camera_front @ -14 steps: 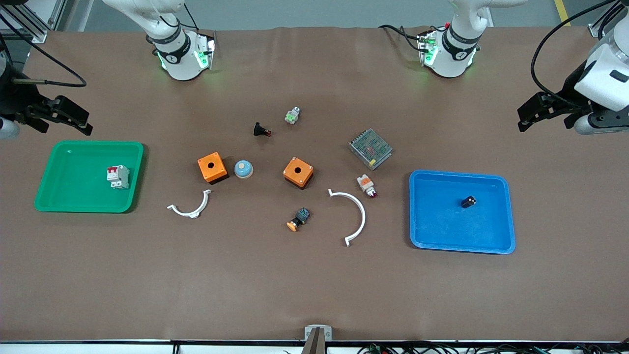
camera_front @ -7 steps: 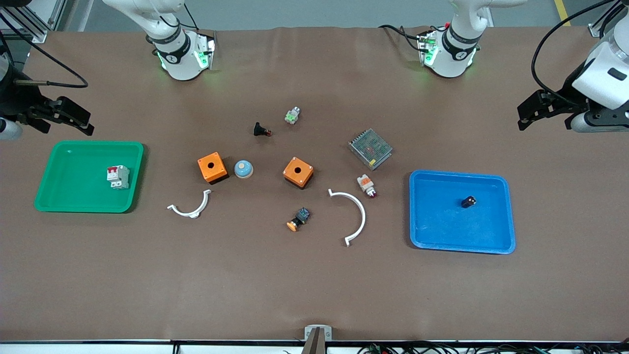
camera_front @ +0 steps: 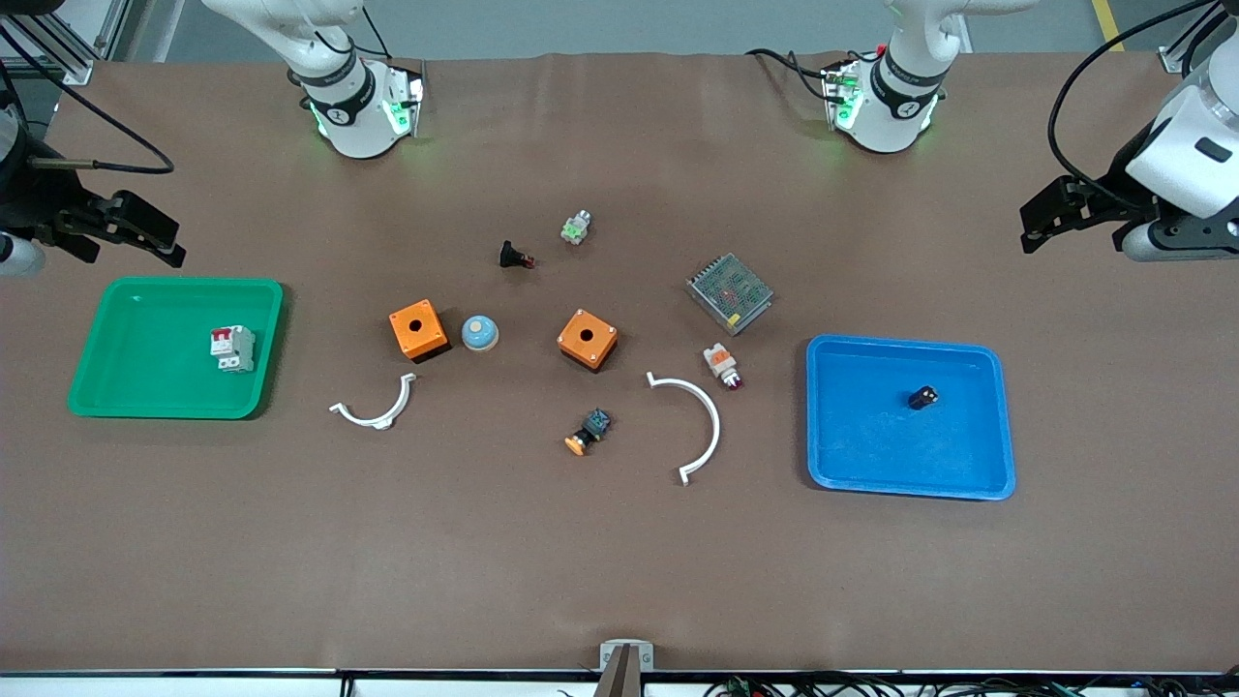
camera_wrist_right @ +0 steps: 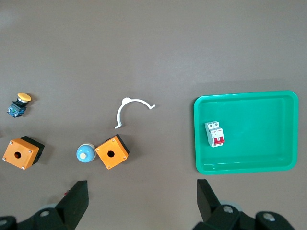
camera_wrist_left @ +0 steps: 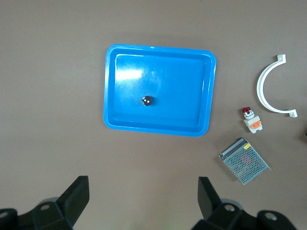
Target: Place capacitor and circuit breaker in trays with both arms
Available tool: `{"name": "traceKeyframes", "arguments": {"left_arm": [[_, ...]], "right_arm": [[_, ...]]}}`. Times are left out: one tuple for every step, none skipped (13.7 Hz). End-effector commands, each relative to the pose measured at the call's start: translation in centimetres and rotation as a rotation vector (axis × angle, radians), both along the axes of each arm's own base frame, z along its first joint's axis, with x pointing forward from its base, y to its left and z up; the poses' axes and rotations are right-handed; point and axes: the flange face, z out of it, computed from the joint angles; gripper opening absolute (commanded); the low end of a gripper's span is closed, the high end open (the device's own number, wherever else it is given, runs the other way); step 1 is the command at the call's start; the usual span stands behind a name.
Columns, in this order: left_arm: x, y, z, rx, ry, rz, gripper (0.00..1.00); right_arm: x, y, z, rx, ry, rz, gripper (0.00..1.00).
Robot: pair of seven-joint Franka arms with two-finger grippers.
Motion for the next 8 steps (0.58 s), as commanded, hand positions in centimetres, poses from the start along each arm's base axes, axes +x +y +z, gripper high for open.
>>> {"name": "traceKeyframes", "arguments": {"left_arm": [[-1.22, 0.55, 0.89, -0.009, -0.007, -0.012, 1.0], [-1.17, 0.54, 0.88, -0.009, -0.007, -0.012, 1.0], [-1.07, 0.56, 0.94, -0.008, -0.009, -0.012, 1.0], [-0.87, 0.55, 0.83, -0.008, -0.007, -0.014, 1.0], [-0.71, 0.62, 0.94, -0.009, -0.01, -0.014, 1.0], [-0.66, 0.64, 1.01, -0.008, -0.012, -0.012, 1.0], [-0.66, 0.67, 1.15, -0.005, -0.015, -0.011, 1.0], [-0.66, 0.69, 1.37, -0.004, -0.02, -0.006, 1.0]], "right_arm": [[-0.73, -0.37, 0.42, -0.018, -0.01, 0.001, 1.0], [-0.75, -0.37, 0.47, -0.018, -0.01, 0.001, 1.0], [-0.68, -0.46, 0.41, -0.018, -0.01, 0.0, 1.0], [-0.66, -0.46, 0.35, -0.018, -0.01, 0.0, 1.0], [-0.68, -0.46, 0.34, -0.018, -0.009, 0.0, 1.0], [-0.68, -0.46, 0.33, -0.018, -0.009, 0.0, 1.0], [-0.72, -0.53, 0.42, -0.018, -0.01, 0.0, 1.0], [-0.67, -0.63, 0.34, -0.018, -0.009, -0.003, 1.0]]}}
